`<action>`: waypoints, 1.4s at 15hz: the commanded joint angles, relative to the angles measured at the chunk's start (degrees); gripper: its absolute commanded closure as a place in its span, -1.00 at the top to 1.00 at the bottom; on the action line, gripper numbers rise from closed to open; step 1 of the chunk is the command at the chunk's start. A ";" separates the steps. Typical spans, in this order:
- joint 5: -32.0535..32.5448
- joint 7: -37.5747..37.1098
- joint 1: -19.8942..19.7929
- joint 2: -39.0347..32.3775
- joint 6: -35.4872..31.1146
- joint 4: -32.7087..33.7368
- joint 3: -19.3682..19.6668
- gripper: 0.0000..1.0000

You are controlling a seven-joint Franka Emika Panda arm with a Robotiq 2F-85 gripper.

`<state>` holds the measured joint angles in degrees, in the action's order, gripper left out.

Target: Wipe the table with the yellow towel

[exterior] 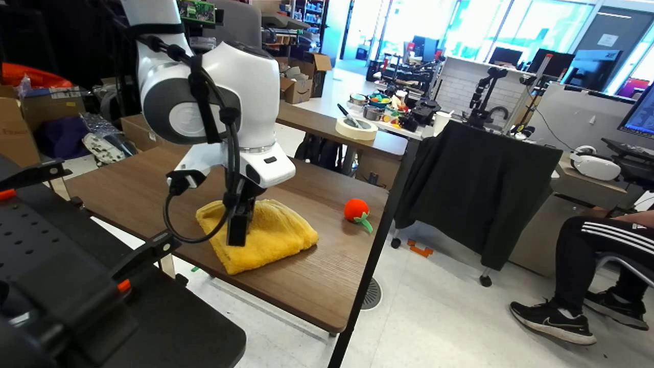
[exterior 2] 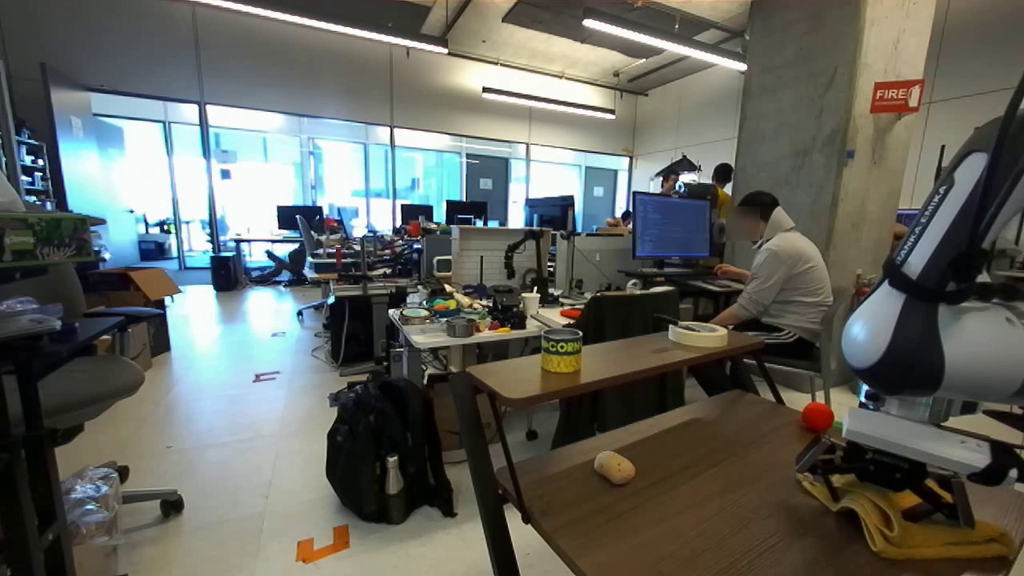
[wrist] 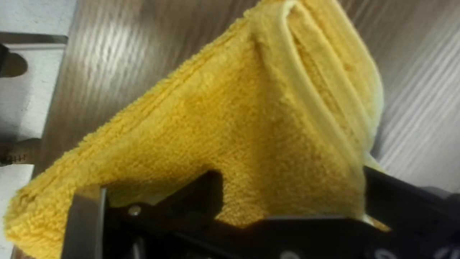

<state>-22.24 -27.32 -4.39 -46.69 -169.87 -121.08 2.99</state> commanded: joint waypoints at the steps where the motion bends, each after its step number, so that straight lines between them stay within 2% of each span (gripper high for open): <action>1: -3.75 0.17 -4.98 -4.82 -4.24 5.62 -0.55 1.00; 6: -7.36 0.11 -11.57 -6.66 -3.40 7.69 -1.76 1.00; 8: -7.97 2.95 -14.94 -5.72 -1.32 6.91 -7.88 1.00; 10: -8.51 4.78 -16.42 -6.07 -1.03 7.83 -13.24 1.00; 12: -8.51 4.32 -14.50 -7.48 2.23 10.70 -15.79 1.00; 14: -7.84 2.12 -9.86 -9.08 7.79 14.24 -15.38 1.00; 18: -6.77 -6.70 1.02 -15.26 17.03 25.43 -9.76 1.00; 19: -6.63 -9.23 2.34 -16.94 18.43 28.22 -7.89 1.00; 21: -6.85 -13.62 2.07 -18.00 21.28 30.75 -5.01 1.00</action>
<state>-28.61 -37.09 -3.12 -55.55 -151.43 -99.38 -6.04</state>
